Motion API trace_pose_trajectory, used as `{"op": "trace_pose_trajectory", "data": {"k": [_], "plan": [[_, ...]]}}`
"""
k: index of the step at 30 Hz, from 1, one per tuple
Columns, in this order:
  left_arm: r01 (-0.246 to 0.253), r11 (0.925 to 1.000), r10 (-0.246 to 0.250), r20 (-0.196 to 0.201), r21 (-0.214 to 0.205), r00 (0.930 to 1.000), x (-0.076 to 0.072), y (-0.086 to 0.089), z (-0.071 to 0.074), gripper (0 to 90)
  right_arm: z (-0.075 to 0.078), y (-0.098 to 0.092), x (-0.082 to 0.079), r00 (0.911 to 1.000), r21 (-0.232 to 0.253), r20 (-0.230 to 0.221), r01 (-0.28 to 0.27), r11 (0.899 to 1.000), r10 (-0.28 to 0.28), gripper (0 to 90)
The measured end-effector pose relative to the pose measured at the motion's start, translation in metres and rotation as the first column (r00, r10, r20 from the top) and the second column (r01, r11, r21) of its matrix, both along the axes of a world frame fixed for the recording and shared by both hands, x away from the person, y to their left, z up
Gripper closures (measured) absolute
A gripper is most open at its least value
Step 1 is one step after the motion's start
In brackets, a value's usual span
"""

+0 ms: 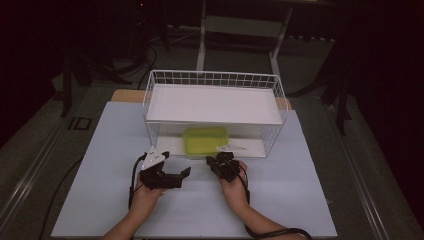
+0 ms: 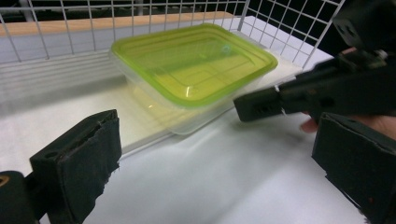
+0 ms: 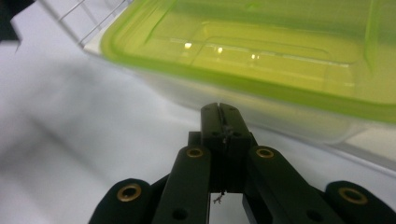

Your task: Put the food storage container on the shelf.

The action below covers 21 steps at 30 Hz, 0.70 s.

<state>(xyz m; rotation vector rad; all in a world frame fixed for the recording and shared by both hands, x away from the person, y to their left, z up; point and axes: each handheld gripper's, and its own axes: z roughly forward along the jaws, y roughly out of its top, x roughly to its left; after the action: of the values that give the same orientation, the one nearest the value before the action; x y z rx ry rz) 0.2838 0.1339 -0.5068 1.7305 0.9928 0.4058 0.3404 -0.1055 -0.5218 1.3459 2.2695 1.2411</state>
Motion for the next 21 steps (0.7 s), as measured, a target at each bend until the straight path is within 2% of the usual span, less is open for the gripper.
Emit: {"op": "trace_pose_trajectory", "data": {"k": [4, 6, 9, 21], "plan": [[-0.021, 0.9997, 0.021, 0.031, -0.009, 0.9993, -0.001, 0.003, -0.005, 2.0, 0.000, 0.002, 0.008, 0.9997, 0.011, 0.006, 0.024, 1.000, -0.024, 89.9], [-0.051, 0.9987, 0.051, 0.049, -0.003, 0.9975, -0.001, 0.005, -0.005, 2.0, 0.000, 0.002, 0.012, 0.9993, 0.012, 0.019, 0.032, 0.999, -0.032, 89.8], [-0.068, 0.9975, 0.069, 0.054, -0.016, 0.9962, -0.001, 0.007, -0.005, 2.0, 0.001, 0.004, 0.019, 0.9988, 0.024, 0.020, 0.045, 0.999, -0.046, 89.8], [-0.060, 0.9982, 0.060, 0.047, -0.007, 0.9970, -0.001, 0.005, -0.008, 2.0, 0.001, 0.011, 0.042, 0.9951, 0.034, 0.038, 0.090, 0.995, -0.091, 89.6]]}}
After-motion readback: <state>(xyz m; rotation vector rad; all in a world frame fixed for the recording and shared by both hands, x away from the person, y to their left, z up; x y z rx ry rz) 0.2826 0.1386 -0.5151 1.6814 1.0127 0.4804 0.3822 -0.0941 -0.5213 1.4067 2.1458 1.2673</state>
